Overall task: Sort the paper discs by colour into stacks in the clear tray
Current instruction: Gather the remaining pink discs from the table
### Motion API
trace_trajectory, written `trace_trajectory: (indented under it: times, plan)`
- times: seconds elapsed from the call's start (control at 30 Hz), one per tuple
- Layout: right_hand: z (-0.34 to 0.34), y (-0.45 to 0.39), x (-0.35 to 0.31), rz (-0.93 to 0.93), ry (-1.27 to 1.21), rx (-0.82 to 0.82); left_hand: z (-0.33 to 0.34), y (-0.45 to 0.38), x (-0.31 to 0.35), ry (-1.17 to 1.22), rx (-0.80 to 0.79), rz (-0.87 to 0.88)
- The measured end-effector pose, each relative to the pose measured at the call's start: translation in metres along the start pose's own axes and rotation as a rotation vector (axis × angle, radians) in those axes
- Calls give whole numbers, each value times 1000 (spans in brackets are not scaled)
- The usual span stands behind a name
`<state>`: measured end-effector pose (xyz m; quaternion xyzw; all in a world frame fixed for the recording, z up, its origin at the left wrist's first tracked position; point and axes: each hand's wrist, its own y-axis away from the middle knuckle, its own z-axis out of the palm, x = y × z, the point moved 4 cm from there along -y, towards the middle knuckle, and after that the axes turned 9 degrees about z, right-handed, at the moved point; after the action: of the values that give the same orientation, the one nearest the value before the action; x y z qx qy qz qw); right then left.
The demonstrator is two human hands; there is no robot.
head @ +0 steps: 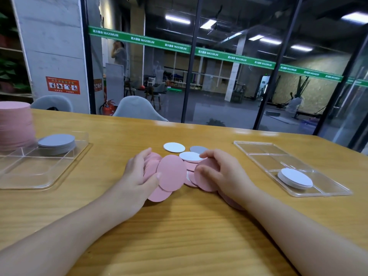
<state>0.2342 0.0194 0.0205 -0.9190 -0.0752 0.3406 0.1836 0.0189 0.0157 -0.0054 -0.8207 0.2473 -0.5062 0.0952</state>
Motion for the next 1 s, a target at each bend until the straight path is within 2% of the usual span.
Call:
trace_trajectory:
  times: [0.13,0.3,0.47,0.73,0.87,1.0]
  plan:
    - [2,4,-12,-5,-242,44,0,-1,-1,-7,28,5]
    - [29,9,-31,-18,-157,-99,-1,-2,-2,-45,19,11]
    - [41,12,-35,30,-268,-144,3,0,-1,-90,-42,42]
    - [45,24,-50,19,-436,-341,4,-1,-4,-172,-77,79]
    - [52,29,-57,-19,-313,-464,3,-1,-5,-161,-96,97]
    - [51,24,-55,-15,-320,-420,3,0,-5,-155,-74,87]
